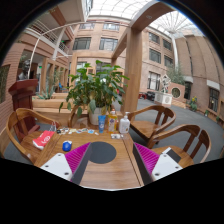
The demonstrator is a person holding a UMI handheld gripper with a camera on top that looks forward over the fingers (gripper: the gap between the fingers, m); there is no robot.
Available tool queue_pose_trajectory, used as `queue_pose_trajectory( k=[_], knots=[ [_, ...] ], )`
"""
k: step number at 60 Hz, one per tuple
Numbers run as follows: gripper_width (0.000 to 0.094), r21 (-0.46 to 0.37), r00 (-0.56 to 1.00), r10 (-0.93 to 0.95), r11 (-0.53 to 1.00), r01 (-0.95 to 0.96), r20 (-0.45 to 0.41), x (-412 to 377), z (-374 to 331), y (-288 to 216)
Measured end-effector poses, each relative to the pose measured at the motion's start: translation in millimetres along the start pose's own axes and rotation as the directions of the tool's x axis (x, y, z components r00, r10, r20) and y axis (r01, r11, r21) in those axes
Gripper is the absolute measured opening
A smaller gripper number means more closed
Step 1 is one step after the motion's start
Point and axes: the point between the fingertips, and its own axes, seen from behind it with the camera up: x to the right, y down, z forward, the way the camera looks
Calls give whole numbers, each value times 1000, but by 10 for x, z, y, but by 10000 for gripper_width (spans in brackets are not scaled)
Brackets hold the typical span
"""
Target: Arrange mouse
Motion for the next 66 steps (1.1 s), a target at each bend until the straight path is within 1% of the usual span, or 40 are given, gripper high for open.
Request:
queue_pose_trajectory(
  k=[6, 14, 18, 23, 29, 37, 46, 52, 61, 66],
  knots=[
    [849, -43, 1000, -11, 999, 10, -11, 9, 38, 218],
    [849, -132, 1000, -28, 991, 28, 3, -85, 361, 890],
    [845, -184, 999, -24, 983, 30, 33, -239, 476, 1256],
    [847, -249, 995, -18, 968, 42, 95, -573, 573, 1678],
    [850, -279, 985, -31, 957, 78, 172, -1097, 708, 1968],
    [851, -272, 969, -5, 959, 74, 247, -1877, 1065, 1996],
    [851, -266, 954, 39, 963, 43, 296, -2671, 1684, 1788],
    [848, -245, 962, 8, 967, 62, 274, -2943, 2215, 1638],
    [837, -263, 977, -34, 961, 90, 209, -3088, 2962, 1565],
    [788, -281, 980, -37, 955, 92, 196, -3116, 3237, 1574]
  ],
)
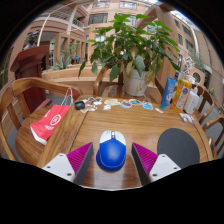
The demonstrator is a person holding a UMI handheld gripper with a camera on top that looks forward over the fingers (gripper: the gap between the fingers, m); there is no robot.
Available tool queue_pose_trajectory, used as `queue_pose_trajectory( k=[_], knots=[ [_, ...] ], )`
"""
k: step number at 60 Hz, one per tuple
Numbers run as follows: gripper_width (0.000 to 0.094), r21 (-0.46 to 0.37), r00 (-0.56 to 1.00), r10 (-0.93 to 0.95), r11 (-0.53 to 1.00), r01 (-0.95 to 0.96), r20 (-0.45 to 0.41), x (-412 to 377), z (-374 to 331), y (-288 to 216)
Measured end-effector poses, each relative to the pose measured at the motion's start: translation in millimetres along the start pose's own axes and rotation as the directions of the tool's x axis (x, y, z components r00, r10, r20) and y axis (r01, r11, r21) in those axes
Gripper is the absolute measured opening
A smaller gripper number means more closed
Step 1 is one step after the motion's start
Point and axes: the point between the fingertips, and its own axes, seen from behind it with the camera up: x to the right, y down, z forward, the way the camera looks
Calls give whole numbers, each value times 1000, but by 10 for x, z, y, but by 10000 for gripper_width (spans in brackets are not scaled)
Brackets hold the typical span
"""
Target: Arrange mouse
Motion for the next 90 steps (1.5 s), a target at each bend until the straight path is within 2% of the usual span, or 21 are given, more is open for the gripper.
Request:
queue_pose_trajectory(
  k=[4, 11, 22, 27, 32, 39, 43, 46, 50, 52, 56, 58, 60, 67, 74, 82, 86, 90],
  knots=[
    [719, -32, 1000, 14, 999, -13, 19, -44, 147, 15],
    [501, -22, 999, 42, 999, -41, 33, -44, 251, -66],
    [365, -17, 999, 22, 1000, -22, 34, -76, 272, -96],
    [356, -10, 998, 12, 1000, -11, 62, -98, 178, -155],
    [358, 88, 994, 14, 996, -24, 111, -84, -218, -513],
    [357, 280, 980, 57, 954, -111, 193, 180, -1066, -1398],
    [357, 375, 982, 64, 918, -127, 176, 584, -1468, -1724],
    [355, 408, 985, 71, 904, -129, 154, 886, -1610, -1831],
    [355, 388, 988, 92, 912, -133, 120, 1305, -1572, -1816],
    [354, 368, 992, 94, 922, -120, 90, 1484, -1447, -1566],
    [353, 275, 993, 111, 955, -115, 30, 1886, -1140, -1332],
    [354, 221, 993, 115, 969, -114, 9, 2014, -967, -1101],
    [354, 180, 993, 119, 977, -115, -10, 2078, -788, -662],
    [356, 36, 992, 115, 993, -113, -45, 2265, -398, -7],
    [403, -36, 989, 138, 990, -140, -44, 2290, -231, 381],
    [500, -48, 989, 143, 988, -145, -33, 2296, -205, 460],
    [625, -60, 988, 149, 987, -150, -31, 2294, -258, 470],
    [859, -41, 988, 153, 987, -154, -30, 2300, -412, 388]
  ],
)
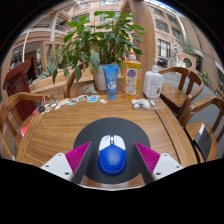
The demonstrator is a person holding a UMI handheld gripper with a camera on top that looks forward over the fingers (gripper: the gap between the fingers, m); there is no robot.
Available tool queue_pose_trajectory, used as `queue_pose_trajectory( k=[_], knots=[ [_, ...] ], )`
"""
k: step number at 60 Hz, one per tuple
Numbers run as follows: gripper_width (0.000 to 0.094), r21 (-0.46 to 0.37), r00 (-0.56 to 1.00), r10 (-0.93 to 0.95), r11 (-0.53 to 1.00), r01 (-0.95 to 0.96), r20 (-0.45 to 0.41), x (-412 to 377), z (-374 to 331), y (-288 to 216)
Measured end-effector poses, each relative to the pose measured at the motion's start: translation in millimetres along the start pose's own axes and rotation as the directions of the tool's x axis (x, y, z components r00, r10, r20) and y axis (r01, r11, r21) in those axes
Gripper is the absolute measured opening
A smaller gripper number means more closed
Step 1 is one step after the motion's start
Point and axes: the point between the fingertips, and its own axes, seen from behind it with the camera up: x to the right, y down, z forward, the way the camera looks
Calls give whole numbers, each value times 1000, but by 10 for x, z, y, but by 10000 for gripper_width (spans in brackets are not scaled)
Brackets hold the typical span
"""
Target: Arrange mouse
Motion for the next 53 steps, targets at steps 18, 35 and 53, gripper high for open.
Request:
queue_pose_trajectory(
  k=[18, 35, 53],
  knots=[
    [856, 111, 999, -38, 993, 42, -33, -29, -1345, -219],
    [857, 157, 997, -77, 984, 79, -21, -121, -2381, -27],
    [856, 158, 996, -84, 983, 88, -28, -38, -2744, 150]
  ],
)
